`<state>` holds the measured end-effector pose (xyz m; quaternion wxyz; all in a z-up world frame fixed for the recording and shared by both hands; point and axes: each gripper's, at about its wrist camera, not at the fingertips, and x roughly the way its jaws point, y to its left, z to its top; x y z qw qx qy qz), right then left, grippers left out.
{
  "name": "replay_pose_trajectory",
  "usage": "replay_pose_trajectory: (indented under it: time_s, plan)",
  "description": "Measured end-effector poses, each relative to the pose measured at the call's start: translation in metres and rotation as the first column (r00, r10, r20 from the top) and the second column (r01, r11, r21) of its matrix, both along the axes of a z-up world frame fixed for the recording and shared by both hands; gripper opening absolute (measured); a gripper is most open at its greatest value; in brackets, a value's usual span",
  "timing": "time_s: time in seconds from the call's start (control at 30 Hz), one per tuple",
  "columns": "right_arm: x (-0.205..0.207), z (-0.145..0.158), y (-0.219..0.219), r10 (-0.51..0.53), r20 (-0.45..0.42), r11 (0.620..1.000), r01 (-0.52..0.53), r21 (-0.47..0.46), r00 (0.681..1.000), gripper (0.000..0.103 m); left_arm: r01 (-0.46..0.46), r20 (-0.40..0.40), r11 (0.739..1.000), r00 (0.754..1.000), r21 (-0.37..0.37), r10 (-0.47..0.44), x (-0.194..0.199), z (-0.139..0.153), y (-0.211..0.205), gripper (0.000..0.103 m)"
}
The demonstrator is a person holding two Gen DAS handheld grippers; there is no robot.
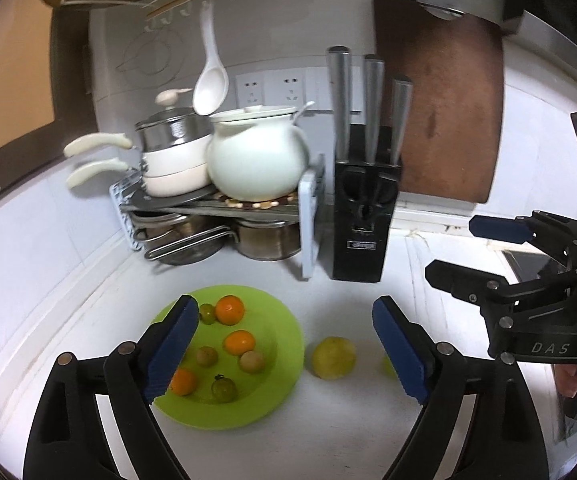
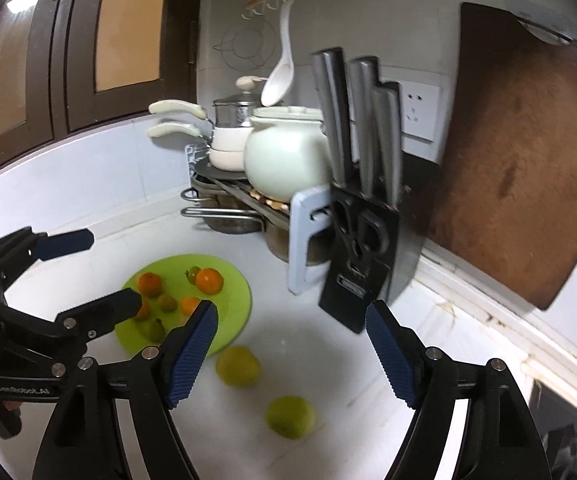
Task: Organize fruits
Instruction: 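Grasp the large yellow pomelo with the left tool while the right tool grasps the green apple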
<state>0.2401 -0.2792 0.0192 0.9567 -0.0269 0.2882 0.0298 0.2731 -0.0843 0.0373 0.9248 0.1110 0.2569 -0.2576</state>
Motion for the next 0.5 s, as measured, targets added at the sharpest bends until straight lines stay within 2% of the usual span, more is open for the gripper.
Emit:
replay_pose_trajectory:
  time_s: [0.27,0.5]
  plan:
    - [-0.012,-0.021,-0.009,-0.034,-0.055,0.999,0.035,0.029,0.998,0.077,0.06,0.032,0.998,0.998,0.031,-0.061,-0.005,-0.014,-0.012,0.09]
    - [-0.012,-0.047,-0.013,-0.058,-0.123,0.997,0.064,0.042,0.991,0.077,0.125,0.025,0.989,0.992,0.074,-0.127,0.003,-0.034,-0.021,0.09]
